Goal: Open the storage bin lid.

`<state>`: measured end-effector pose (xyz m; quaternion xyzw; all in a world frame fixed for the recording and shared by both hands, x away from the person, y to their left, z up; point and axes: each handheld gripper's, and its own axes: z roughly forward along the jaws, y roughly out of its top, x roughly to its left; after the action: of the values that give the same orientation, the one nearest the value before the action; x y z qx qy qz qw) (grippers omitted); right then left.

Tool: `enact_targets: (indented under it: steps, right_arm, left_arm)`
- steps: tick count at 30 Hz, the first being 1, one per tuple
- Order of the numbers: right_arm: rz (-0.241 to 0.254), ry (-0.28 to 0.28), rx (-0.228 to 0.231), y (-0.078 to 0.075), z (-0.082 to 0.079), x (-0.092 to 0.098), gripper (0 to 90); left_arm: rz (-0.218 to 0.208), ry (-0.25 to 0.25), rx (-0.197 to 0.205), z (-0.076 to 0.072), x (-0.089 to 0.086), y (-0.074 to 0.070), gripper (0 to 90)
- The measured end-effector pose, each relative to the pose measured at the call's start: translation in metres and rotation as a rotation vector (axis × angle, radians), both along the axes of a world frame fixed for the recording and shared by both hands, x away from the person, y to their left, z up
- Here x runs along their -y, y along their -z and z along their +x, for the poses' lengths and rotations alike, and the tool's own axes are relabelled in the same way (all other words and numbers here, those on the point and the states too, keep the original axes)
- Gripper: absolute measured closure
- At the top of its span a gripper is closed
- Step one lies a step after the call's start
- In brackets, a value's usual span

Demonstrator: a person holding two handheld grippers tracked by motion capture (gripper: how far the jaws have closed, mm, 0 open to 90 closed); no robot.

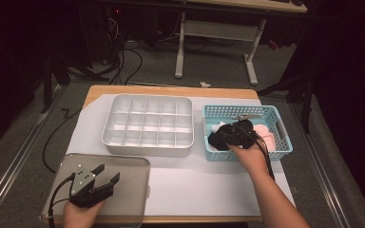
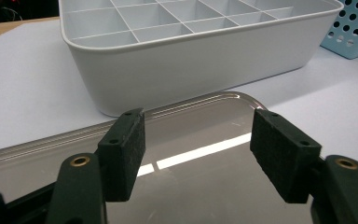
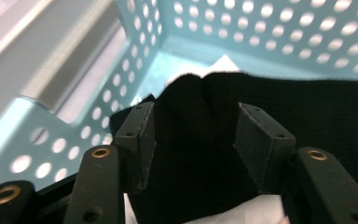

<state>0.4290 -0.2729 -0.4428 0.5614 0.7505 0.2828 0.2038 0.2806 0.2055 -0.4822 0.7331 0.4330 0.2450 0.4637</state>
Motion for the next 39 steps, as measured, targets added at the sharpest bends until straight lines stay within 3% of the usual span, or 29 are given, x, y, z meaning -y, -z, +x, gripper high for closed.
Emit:
enact_targets:
  steps: [4,5,7,8,12,14,15,20,29,36,38,39]
  right_arm:
    - [-0.007,0.045,-0.067,0.001,0.005,0.002,50.1]
    - [-0.017,0.051,-0.110,0.003,0.009,0.003,51.1]
    - [-0.025,0.052,-0.133,0.005,0.010,0.003,51.6]
    - [-0.030,0.054,-0.171,0.010,0.012,0.003,53.4]
    - [-0.023,0.066,-0.201,0.013,0.015,0.004,59.3]
    - [-0.022,0.058,-0.206,0.013,0.015,0.004,72.7]
    - [-0.022,0.058,-0.206,0.013,0.015,0.004,72.7]
    - [-0.012,0.033,-0.167,0.001,0.007,0.007,86.4]
    - [-0.010,-0.004,-0.107,-0.021,-0.005,0.008,86.7]
    - [-0.017,-0.032,-0.049,-0.038,-0.025,0.005,87.0]
    - [-0.030,-0.031,-0.016,-0.042,-0.032,0.004,87.0]
    - [-0.025,-0.030,0.031,-0.043,-0.040,0.003,87.0]
  left_arm:
    - [0.001,0.002,-0.002,0.000,0.000,0.001,36.3]
    - [0.002,0.004,-0.005,0.000,0.002,0.002,36.3]
    - [0.005,0.005,-0.005,0.000,0.002,0.002,36.3]
    - [0.007,0.005,-0.003,0.000,0.003,0.002,36.3]
    - [0.006,0.004,-0.006,0.000,0.002,0.002,36.5]
    - [0.009,0.005,-0.010,0.000,0.001,0.002,36.5]
    - [0.009,0.006,-0.010,0.000,0.001,0.003,36.5]
    - [0.004,0.007,-0.012,0.000,0.002,0.003,36.8]
    - [0.001,0.014,-0.015,0.000,0.002,0.003,36.7]
    - [-0.004,0.015,-0.017,0.000,0.002,0.004,36.7]
    - [-0.004,0.016,-0.017,0.000,0.002,0.004,36.7]
    - [-0.003,0.016,-0.017,0.000,0.002,0.004,36.7]
